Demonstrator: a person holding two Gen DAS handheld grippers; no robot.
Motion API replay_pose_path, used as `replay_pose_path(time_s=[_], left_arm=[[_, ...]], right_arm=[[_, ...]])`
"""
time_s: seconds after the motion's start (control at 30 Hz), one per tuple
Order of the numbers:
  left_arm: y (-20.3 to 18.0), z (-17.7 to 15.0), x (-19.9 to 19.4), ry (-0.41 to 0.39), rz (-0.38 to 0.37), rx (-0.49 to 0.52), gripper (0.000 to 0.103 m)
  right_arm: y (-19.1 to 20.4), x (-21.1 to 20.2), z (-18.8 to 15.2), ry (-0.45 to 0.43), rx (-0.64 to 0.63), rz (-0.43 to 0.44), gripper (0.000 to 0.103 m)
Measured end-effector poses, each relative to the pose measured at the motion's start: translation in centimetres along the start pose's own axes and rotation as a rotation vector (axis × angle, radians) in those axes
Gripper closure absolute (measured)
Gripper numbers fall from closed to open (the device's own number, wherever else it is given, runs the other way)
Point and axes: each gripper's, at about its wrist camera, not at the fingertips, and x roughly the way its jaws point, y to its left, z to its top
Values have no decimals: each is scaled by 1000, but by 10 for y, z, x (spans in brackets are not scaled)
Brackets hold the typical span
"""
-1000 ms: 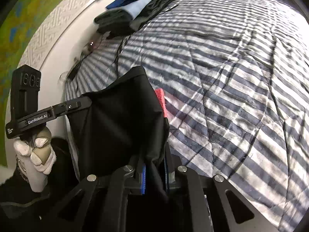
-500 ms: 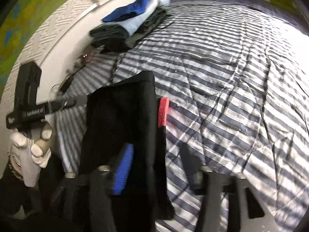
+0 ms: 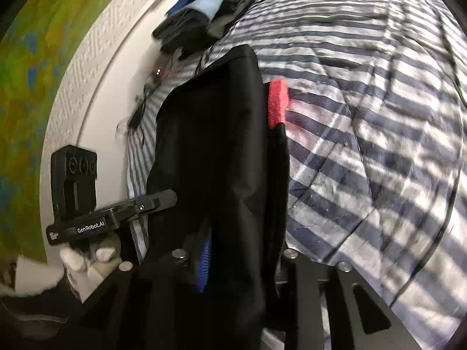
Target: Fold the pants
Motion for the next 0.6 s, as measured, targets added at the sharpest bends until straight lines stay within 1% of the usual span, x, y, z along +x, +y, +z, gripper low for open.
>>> replay_pose_path(time_s=[0.03, 0.13, 0.2, 0.27, 0.33, 0.4, 0.5, 0.57, 0.6], left_arm=[[1, 1, -3, 3, -8, 4, 84], [-9, 4, -15, -8, 11, 60, 92], [-15, 7, -24, -25, 24, 89, 94], [-19, 14, -37, -40, 17, 109, 94], [-25, 21, -50, -61, 13, 132, 94], [-30, 30, -65, -83, 18, 167, 94], [-35, 49, -86, -127, 32, 220, 94], [-39, 68, -108, -162, 34, 243, 94], [-41, 83, -117, -187, 42, 260, 94]], right_arm=[[5, -2, -3, -14, -5, -17, 86], [29, -9, -12, -51, -22, -64, 93], [53, -12, -20, -76, -65, -120, 94], [70, -15, -25, -104, -83, -160, 94], [81, -19, -29, -135, -81, -173, 94], [93, -29, -25, -180, -97, -191, 94], [115, -39, -11, -251, -134, -212, 94], [129, -44, 5, -287, -156, -222, 94], [135, -46, 15, -306, -161, -221, 94]])
